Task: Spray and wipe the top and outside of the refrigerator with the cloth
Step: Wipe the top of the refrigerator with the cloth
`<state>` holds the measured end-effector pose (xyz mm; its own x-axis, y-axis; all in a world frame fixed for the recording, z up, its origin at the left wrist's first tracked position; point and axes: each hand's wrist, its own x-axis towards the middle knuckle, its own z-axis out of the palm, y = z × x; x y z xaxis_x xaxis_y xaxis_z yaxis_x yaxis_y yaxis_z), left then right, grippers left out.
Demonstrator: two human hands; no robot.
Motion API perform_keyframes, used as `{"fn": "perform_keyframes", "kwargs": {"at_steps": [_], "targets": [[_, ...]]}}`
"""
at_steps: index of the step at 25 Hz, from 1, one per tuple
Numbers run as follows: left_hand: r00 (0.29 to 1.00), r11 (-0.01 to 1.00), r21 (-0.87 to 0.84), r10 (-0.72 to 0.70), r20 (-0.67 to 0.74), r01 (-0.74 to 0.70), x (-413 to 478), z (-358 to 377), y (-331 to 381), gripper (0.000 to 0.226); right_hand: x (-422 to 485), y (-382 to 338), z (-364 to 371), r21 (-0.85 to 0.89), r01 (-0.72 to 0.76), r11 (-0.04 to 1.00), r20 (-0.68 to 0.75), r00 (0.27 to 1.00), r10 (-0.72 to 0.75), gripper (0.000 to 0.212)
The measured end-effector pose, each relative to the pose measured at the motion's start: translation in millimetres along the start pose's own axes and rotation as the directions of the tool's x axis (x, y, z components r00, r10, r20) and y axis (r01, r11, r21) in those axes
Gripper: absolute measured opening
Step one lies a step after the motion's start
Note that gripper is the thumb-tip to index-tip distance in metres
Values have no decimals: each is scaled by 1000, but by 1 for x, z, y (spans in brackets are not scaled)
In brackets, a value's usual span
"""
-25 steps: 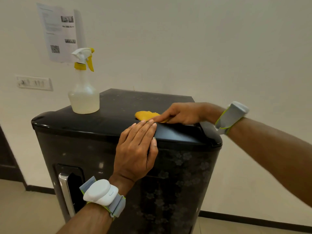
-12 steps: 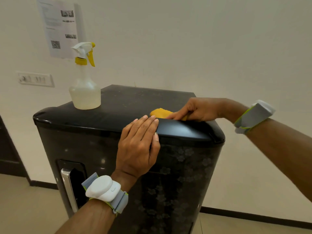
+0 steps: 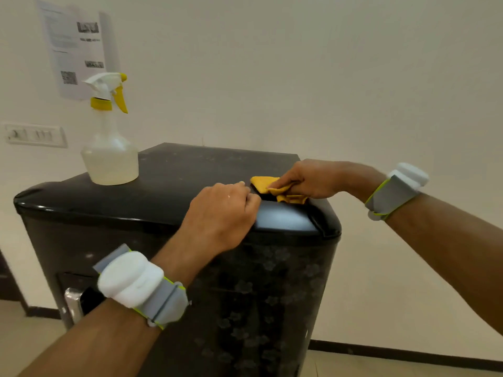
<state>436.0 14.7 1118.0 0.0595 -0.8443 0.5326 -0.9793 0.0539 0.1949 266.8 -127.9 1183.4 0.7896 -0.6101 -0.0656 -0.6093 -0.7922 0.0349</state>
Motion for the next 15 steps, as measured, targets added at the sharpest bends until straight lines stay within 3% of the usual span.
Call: {"fn": "perform_keyframes", "kwargs": {"at_steps": [2, 4, 8, 10, 12, 15], "targets": [[955, 998, 65, -27, 294, 8, 26, -5, 0, 44, 25, 11, 4, -22, 18, 1000, -28, 999, -19, 33], [894, 994, 102, -69, 443, 27, 43, -6, 0, 57, 54, 9, 14, 29, 131, 991, -28, 991, -131, 28], [785, 972, 231, -173, 595, 39, 66, 1, 11, 44, 62, 51, 14, 64, 298, 952, 85, 949, -303, 41], [729, 973, 227, -190, 658, 48, 66, 0, 14, 45, 70, 76, 9, 21, 247, 969, 100, 964, -248, 30], [713, 973, 178, -228, 664, 145, 67, -3, 15, 49, 96, 75, 6, 77, 209, 975, 60, 975, -213, 27], [713, 963, 155, -267, 648, 220, 68, -3, 20, 48, 110, 63, 29, 135, 441, 887, 45, 892, -450, 45]]}}
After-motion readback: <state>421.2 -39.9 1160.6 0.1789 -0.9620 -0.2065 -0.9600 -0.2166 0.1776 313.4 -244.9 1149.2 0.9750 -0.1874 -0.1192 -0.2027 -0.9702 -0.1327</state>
